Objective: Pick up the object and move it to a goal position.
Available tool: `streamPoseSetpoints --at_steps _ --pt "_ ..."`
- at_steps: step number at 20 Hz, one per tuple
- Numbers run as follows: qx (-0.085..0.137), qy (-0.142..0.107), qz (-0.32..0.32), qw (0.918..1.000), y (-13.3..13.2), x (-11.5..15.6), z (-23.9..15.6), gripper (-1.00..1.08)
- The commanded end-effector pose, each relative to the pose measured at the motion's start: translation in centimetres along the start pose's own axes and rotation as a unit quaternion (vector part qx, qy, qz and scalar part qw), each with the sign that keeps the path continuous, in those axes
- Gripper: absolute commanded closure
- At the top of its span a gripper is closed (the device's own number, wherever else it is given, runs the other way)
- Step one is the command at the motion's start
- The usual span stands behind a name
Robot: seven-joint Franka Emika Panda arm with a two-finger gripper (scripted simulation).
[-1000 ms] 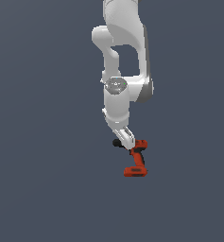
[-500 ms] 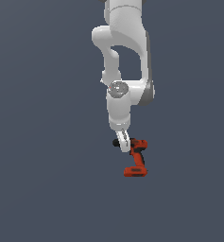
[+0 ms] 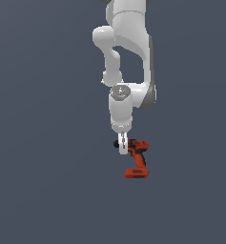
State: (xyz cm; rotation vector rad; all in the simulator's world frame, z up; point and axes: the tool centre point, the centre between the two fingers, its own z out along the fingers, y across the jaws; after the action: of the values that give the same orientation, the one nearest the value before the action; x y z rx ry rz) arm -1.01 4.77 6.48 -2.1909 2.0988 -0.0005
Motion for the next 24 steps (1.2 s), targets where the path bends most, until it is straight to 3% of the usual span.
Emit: streamPoseSetpoints --at_steps 1,21,22,24 --pt "0.001 0.0 0.014 0.9999 0.1 0.0 0.2 -0.6" --pt "0.001 0.0 0.023 0.9997 0.2 0.0 3.3 -0.6" --pt "0.001 0.0 0.023 0.9997 0.2 0.0 3.3 1.08" --pt "0.001 0.0 0.023 0.9997 0.2 0.0 3.3 1.08"
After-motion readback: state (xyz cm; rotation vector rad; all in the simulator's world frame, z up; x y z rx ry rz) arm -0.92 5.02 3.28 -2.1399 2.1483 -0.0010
